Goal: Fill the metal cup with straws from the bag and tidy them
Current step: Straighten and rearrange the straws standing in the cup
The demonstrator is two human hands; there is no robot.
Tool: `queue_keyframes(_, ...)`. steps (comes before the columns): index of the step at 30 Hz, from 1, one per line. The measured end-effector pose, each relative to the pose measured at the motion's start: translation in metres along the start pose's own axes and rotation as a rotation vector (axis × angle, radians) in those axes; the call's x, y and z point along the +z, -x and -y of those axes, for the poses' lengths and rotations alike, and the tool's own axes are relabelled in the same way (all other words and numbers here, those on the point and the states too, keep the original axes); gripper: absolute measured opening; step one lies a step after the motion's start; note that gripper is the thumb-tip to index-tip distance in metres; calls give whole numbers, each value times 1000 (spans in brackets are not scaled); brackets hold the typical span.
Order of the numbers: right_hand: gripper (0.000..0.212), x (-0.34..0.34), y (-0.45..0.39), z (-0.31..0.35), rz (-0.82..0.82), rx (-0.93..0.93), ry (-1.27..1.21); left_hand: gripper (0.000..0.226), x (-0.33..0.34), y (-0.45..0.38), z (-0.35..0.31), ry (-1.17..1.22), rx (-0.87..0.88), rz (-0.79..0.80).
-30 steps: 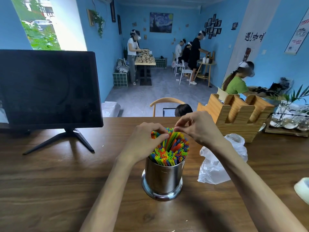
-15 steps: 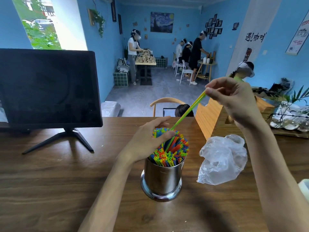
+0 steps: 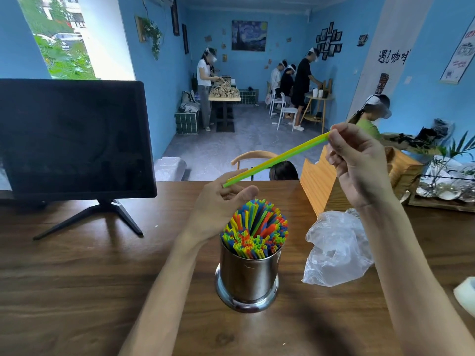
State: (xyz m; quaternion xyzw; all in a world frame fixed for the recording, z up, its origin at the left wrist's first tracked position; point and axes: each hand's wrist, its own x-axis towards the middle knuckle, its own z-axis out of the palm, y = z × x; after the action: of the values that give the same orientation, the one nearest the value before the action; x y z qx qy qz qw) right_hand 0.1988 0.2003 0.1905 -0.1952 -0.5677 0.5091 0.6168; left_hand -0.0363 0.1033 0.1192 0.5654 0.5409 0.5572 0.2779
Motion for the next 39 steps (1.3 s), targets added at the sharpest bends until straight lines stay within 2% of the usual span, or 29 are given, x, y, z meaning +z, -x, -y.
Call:
queue_keyframes(2,9,3,3,-7,-27,35,-18,38,1,4,-9,219,48,-50)
queue_keyframes(4,5,6,7,-15,-65,74,5,28,-1,6,-16,466,68,-85)
queue_keyframes(7,7,8,15,-26,-85,113,40,29,-5,8,-22,590,106,-161)
queue_keyframes(11,10,12,33,-41,125,220,117,34,-10,7,-28,720,149,-316)
queue_keyframes(13,11,12,43,-50,233,224,232,35,-14,5,-32,654,181,-415)
queue_keyframes(16,7,16,53,-57,447,233,355,24,-17,3,-41,526,268,-425)
queue_keyframes(20,10,20,60,-61,673,224,450,56,-16,8,-51,309,390,-343)
queue_keyframes(22,11,20,60,-60,707,179,531,55,-16,9,-53,240,424,-323)
queue_keyframes(25,8,18,55,-55,644,145,538,48,-19,10,-50,155,431,-305)
queue_keyframes(27,2,16,51,-54,519,170,448,45,-17,10,-45,117,390,-266)
queue_keyframes(30,7,12,43,-55,355,179,429,36,-8,10,-31,40,282,-236)
queue_keyframes(32,7,10,40,-57,336,206,470,30,-7,10,-18,-79,239,-194)
queue_keyframes(36,6,6,37,-62,340,219,638,8,-7,11,-2,-428,165,111)
queue_keyframes(39,6,6,36,-68,375,236,776,10,-7,10,4,-505,166,135)
